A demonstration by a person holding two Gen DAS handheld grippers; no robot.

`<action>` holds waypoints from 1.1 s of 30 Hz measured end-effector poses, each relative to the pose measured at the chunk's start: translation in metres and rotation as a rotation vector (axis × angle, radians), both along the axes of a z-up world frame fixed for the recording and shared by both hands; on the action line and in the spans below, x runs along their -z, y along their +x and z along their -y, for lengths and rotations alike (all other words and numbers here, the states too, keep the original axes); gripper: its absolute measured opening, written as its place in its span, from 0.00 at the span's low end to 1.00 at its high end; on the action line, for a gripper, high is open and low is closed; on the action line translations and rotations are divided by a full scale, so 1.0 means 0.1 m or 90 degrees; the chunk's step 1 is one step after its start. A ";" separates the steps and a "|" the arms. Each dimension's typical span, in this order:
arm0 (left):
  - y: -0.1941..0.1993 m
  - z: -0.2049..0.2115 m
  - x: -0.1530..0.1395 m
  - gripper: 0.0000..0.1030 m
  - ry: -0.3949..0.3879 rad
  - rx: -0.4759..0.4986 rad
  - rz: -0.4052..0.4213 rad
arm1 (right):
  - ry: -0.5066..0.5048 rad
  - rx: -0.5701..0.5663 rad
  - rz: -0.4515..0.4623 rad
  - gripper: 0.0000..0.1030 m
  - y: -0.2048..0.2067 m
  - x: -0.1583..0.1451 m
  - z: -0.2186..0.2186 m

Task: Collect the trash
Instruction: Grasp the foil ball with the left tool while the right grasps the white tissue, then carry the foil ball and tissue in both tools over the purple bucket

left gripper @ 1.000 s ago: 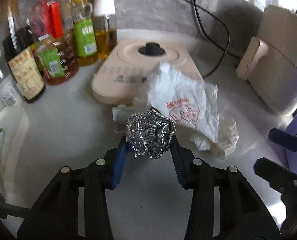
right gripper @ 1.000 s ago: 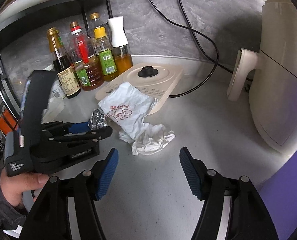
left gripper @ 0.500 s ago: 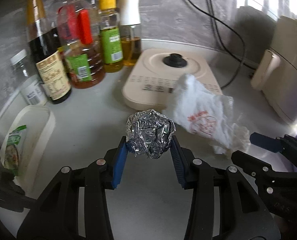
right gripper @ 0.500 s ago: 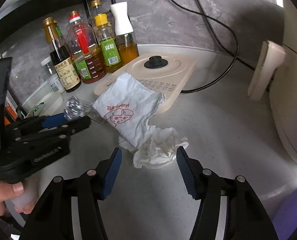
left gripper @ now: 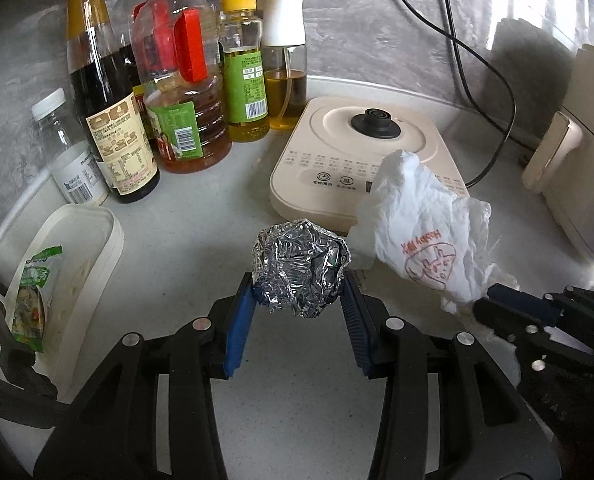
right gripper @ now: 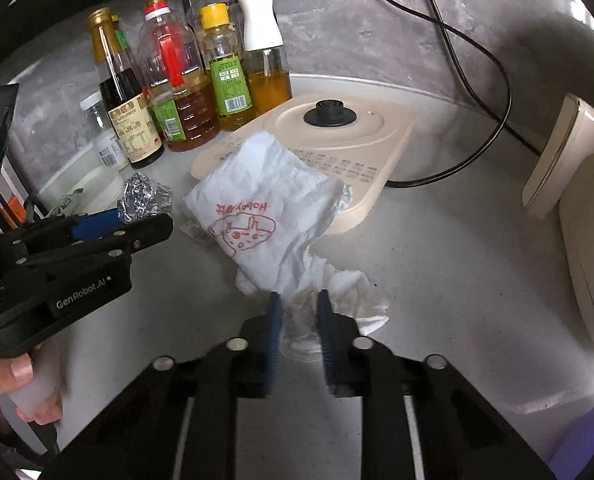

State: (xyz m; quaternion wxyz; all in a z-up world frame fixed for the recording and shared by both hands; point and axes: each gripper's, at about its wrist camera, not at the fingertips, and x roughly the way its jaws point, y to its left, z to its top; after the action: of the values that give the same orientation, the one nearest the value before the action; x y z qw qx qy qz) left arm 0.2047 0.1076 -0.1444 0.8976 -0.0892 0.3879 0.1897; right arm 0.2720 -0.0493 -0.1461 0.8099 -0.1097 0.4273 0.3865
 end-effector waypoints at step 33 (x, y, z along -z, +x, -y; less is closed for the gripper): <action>-0.14 0.45 -0.91 0.42 0.000 0.153 0.111 | 0.093 0.167 0.122 0.07 -0.58 -1.18 0.95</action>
State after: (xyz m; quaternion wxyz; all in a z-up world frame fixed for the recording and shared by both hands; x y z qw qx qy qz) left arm 0.1907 0.0623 -0.0530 0.9441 -0.0585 0.3162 0.0719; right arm 0.2138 -0.1442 -0.0286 0.8963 -0.0301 0.3294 0.2955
